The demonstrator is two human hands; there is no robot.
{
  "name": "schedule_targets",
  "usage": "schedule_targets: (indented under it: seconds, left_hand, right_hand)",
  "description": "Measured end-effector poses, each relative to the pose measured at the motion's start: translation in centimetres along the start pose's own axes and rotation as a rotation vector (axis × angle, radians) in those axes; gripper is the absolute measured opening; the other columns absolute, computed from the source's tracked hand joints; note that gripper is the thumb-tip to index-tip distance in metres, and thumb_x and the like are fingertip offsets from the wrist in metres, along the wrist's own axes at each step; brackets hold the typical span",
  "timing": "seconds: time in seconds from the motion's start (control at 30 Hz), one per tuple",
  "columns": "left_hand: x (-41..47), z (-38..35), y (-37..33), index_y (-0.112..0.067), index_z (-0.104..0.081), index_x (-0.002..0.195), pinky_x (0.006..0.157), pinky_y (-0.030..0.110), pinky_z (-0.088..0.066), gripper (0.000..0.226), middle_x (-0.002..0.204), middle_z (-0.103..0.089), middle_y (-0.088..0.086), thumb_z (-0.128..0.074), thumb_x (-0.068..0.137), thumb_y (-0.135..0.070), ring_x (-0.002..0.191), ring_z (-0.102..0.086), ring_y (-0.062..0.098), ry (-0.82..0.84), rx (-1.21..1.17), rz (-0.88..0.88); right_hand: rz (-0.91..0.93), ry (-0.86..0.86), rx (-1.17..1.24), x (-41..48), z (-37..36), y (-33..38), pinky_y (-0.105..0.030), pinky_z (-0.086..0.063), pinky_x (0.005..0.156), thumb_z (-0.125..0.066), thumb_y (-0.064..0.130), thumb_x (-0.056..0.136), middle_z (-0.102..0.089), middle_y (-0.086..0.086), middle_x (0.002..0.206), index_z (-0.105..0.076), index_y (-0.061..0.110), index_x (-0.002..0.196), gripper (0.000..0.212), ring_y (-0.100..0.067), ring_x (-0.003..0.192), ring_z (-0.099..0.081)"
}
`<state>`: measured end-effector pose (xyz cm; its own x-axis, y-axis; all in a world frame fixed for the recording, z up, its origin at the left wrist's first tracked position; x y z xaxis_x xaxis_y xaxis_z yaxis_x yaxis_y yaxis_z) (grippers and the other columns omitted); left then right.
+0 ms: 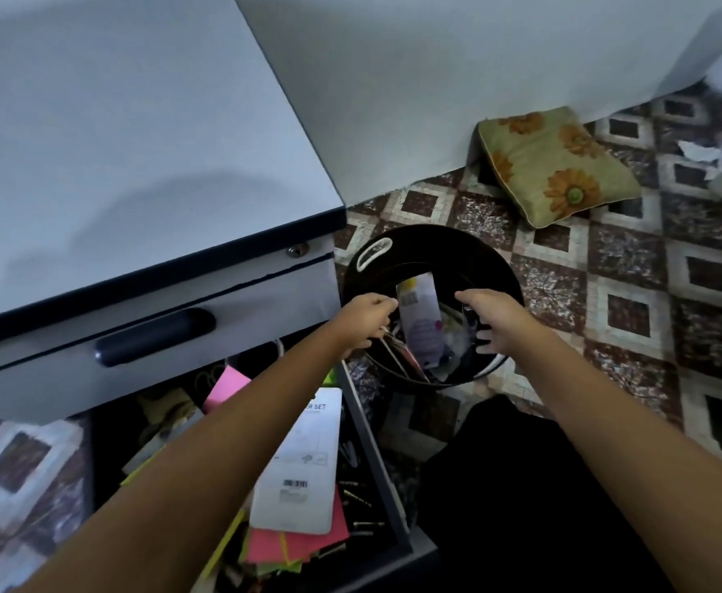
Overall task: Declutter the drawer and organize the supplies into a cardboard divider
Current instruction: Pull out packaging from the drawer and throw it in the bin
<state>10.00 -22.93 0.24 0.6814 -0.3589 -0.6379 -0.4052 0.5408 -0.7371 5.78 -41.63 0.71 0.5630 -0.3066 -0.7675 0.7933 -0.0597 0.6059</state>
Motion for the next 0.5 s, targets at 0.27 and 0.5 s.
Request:
schedule_targets:
  seconds: [0.27, 0.5]
  left_hand:
    - [-9.3, 4.9, 8.8, -0.016, -0.054, 0.124, 0.062, 0.019, -0.044, 0.030, 0.108, -0.061, 0.006, -0.043, 0.099, -0.026, 0.088, -0.057, 0.018, -0.264, 0.147, -0.100]
    - [-14.1, 8.0, 20.1, -0.008, -0.056, 0.125, 0.090, 0.032, -0.041, 0.032, 0.125, -0.057, 0.016, -0.045, 0.096, -0.016, 0.116, -0.053, 0.031, -0.533, 0.274, 0.063]
  right_hand:
    - [0.160, 0.146, -0.202, -8.8, -7.9, -3.0, -0.027, -0.045, 0.062, -0.054, 0.030, 0.094, -0.062, -0.009, 0.104, -0.059, 0.020, 0.104, 0.015, -0.022, 0.089, -0.061]
    - [0.138, 0.237, -0.308, -10.3, -17.3, -10.4, -0.023, -0.038, 0.056, -0.059, 0.014, 0.088, -0.061, -0.005, 0.076, -0.062, 0.012, 0.084, 0.005, -0.017, 0.063, -0.054]
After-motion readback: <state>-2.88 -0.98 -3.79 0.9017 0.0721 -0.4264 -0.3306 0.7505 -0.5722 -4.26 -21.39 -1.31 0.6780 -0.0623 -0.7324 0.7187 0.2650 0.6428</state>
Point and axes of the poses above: each hand's wrist, its own x-axis towards the middle knuckle, its own z-axis out of the back of the hand, y = z × x, the point moved 1 cm from there along x, towards the middle knuckle
